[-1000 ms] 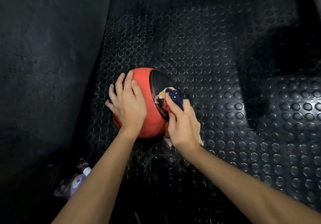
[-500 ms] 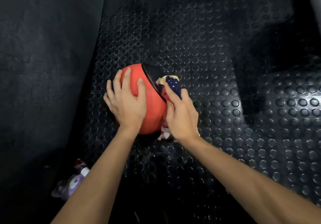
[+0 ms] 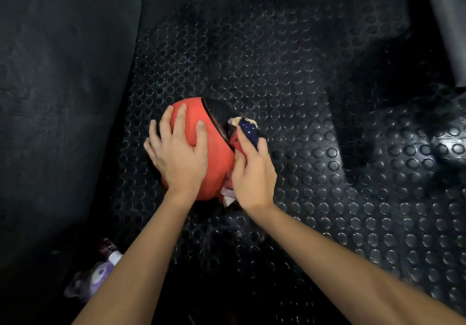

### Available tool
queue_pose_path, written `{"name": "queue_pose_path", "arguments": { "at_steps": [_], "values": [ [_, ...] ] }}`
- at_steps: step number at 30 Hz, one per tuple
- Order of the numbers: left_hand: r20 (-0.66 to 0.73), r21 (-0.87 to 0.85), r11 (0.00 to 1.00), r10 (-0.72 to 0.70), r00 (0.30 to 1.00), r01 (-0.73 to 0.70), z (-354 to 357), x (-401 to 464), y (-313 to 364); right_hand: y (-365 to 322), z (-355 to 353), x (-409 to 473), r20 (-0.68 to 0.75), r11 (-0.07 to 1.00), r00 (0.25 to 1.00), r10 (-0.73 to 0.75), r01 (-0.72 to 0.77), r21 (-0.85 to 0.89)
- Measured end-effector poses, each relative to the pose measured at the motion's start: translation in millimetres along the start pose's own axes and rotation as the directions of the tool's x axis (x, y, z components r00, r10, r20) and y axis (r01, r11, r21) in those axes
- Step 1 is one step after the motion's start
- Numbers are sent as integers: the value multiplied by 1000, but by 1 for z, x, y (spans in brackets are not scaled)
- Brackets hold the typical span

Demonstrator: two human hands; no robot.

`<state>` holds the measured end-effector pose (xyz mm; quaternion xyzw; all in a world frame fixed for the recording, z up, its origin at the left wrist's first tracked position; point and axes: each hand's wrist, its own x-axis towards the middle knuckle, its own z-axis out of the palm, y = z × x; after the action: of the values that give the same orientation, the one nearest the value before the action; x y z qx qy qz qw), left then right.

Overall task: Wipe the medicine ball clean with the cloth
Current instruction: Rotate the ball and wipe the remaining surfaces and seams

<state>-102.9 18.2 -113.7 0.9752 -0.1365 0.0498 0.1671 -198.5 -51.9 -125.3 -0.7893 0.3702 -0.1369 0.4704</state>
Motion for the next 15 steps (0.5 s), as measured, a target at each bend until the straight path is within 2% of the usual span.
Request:
{"name": "queue_pose_path", "arguments": {
  "at_steps": [2, 5, 9, 10, 12, 15],
  "values": [
    [7, -8, 1000, 10, 1000, -10, -1, -1, 2, 6, -1, 12, -8, 986, 986, 169, -169, 19],
    [-4, -14, 997, 71, 997, -71, -1, -6, 2, 37, 2, 41, 160, 870, 872, 462, -481, 112],
    [-21, -28, 979, 202, 979, -203, 0, -13, -3, 54, -8, 63, 410, 704, 732, 545, -664, 251],
    [-22, -24, 972, 232, 973, -232, 0, -15, -3, 55, -11, 66, 450, 676, 708, 545, -688, 265],
    [-26, -2, 962, 274, 961, -274, 0, -18, 0, 57, -10, 66, 462, 703, 709, 532, -675, 225],
    [-30, 16, 966, 259, 966, -258, 2, -16, 3, 63, -6, 65, 348, 829, 799, 491, -552, 97]
  ]
}}
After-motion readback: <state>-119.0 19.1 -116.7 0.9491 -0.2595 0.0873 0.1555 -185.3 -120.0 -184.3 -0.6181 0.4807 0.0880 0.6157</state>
